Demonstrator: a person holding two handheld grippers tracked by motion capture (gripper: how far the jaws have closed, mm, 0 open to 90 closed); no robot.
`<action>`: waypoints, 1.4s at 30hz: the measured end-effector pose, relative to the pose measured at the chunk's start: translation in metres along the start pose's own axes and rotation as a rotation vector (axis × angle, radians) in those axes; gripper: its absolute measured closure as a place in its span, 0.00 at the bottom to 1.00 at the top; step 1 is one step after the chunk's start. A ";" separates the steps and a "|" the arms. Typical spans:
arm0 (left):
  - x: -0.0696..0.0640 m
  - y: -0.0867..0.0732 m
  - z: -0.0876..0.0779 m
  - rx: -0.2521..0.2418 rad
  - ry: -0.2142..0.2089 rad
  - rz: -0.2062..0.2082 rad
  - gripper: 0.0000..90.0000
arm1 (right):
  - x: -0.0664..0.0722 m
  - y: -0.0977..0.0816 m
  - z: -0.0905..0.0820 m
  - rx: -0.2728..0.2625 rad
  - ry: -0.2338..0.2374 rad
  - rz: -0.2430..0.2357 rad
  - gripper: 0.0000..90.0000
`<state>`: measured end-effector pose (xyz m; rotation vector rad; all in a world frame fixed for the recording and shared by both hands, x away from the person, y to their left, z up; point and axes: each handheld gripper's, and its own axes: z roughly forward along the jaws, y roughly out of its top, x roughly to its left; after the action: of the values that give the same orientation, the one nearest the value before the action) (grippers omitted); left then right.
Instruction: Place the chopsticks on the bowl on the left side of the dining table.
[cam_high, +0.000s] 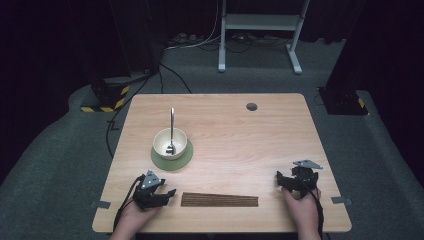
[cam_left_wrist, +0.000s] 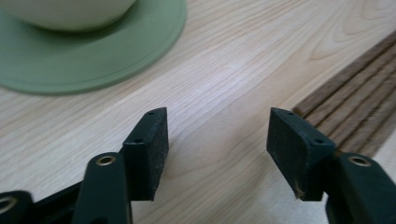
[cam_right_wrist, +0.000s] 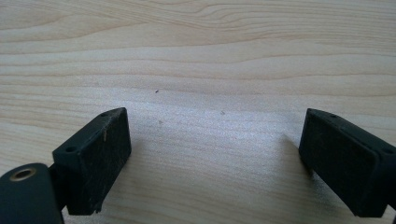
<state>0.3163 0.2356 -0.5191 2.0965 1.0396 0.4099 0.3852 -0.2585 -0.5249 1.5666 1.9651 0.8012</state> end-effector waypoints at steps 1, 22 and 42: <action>-0.001 0.001 0.000 -0.002 -0.012 0.011 0.46 | 0.000 0.000 0.000 0.000 0.000 0.000 0.10; -0.036 0.027 0.023 -0.019 -0.155 0.117 0.65 | 0.003 0.000 -0.001 -0.001 0.003 -0.002 0.10; -0.036 0.028 0.033 -0.016 -0.147 0.116 0.76 | 0.004 -0.001 -0.001 -0.005 0.008 -0.017 0.11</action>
<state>0.3277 0.1805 -0.5192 2.1443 0.8297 0.3148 0.3832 -0.2548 -0.5249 1.5438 1.9785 0.8063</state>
